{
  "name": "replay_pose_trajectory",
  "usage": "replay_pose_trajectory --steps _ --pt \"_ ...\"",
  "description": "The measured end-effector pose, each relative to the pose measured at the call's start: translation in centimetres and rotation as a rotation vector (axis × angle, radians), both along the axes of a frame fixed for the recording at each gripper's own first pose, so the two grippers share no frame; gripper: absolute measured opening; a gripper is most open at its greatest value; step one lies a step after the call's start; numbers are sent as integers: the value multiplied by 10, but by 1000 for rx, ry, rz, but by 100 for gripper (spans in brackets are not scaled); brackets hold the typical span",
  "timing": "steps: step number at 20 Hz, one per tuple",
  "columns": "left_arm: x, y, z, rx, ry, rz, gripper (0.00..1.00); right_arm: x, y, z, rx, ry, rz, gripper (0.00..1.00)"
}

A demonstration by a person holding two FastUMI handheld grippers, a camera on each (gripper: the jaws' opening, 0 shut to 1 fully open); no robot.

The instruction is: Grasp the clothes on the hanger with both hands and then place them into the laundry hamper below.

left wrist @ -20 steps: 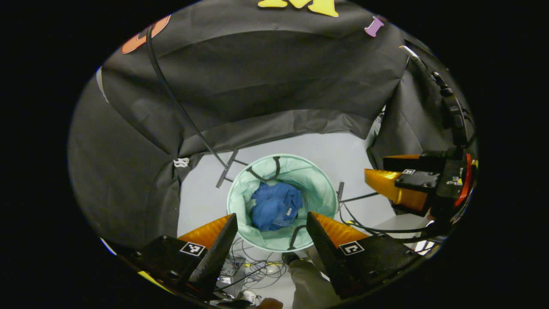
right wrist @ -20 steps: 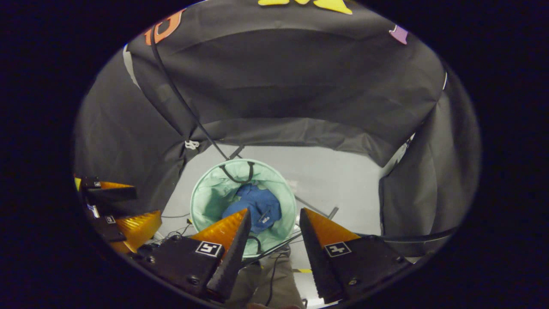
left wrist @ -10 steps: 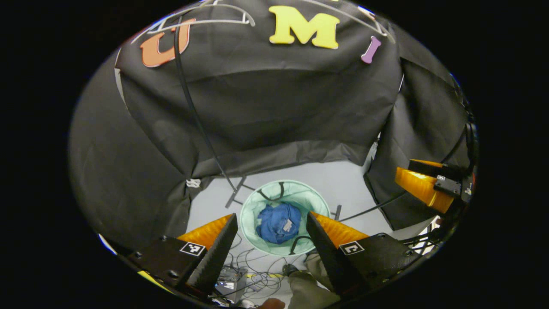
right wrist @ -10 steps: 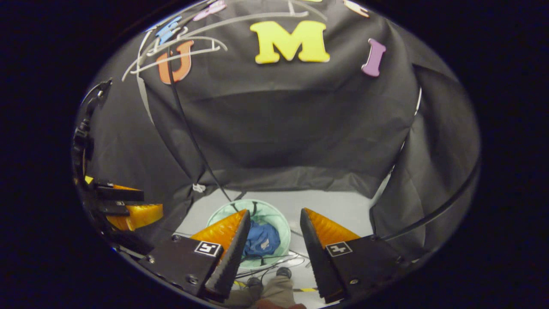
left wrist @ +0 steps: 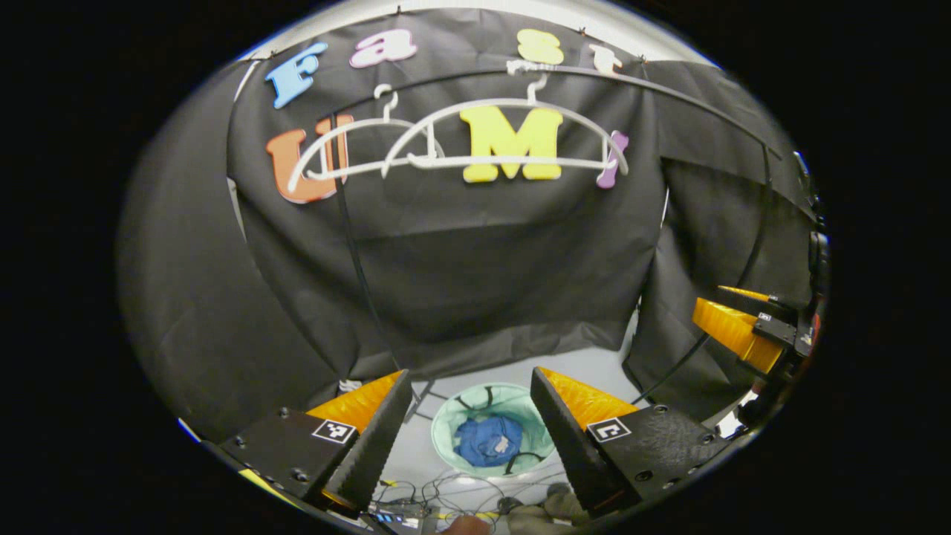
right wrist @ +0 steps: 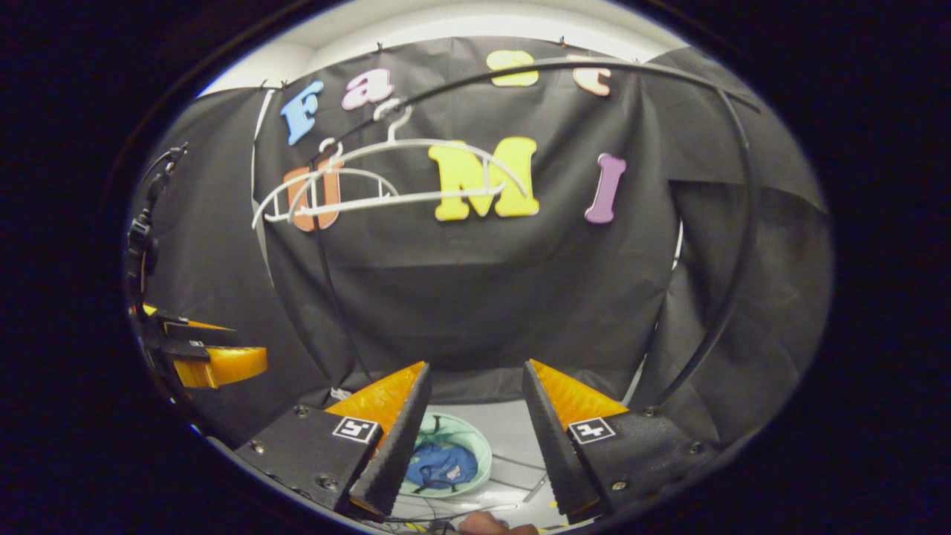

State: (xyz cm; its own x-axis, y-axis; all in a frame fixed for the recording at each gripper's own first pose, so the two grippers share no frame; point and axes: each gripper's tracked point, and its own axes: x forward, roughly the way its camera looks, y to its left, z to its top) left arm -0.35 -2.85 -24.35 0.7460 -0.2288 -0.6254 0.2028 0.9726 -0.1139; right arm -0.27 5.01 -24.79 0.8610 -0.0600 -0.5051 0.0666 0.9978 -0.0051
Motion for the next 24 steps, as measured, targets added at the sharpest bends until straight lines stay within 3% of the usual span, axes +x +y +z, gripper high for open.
replay_pose_trajectory --steps 3,8,11,18,24 --pt "-12 3 44 -7 -112 43 97 -5 -1 40 6 -93 17 100" --pt "-45 6 75 18 -250 149 100 -31 -14 93 -20 -185 55 100" --pt "-59 7 123 15 -345 197 100 -55 -36 136 -36 -275 41 100" --pt "-112 -3 231 9 -638 252 100 -101 -60 226 -32 -479 80 100" --pt "-148 -10 268 53 -783 274 100 -140 -86 266 -58 -606 100 100"
